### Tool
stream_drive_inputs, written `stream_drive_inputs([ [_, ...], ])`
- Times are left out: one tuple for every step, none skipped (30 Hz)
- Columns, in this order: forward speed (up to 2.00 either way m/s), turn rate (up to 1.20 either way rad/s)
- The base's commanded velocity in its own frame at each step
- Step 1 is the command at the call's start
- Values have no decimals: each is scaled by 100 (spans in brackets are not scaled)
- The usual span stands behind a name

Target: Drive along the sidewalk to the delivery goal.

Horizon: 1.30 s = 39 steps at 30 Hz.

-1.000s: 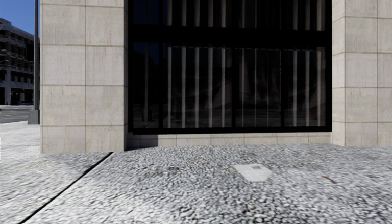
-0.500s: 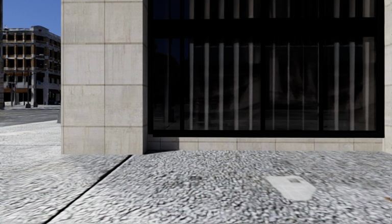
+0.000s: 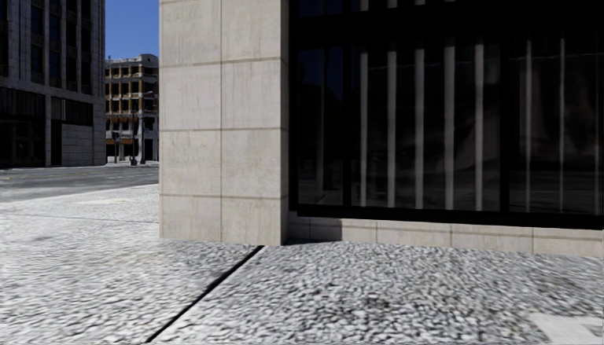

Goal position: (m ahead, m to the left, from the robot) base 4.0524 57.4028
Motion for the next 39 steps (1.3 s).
stream_drive_inputs([
  [86,56],
  [87,56],
  [87,56],
  [87,56],
  [87,56],
  [87,58],
  [87,60],
  [87,63],
  [87,66],
  [87,66],
  [87,66],
  [87,66],
  [87,68],
  [87,68],
  [87,68],
  [87,69],
  [87,69],
  [87,69],
  [87,69],
  [87,69],
  [87,69],
  [87,69],
  [87,69],
  [87,69],
  [87,69],
  [87,69],
  [87,69],
  [87,69],
  [87,69],
  [89,69],
  [92,69],
  [93,69],
  [93,69],
  [94,69],
  [96,69],
  [98,69],
  [98,69],
  [99,69],
  [99,69],
])
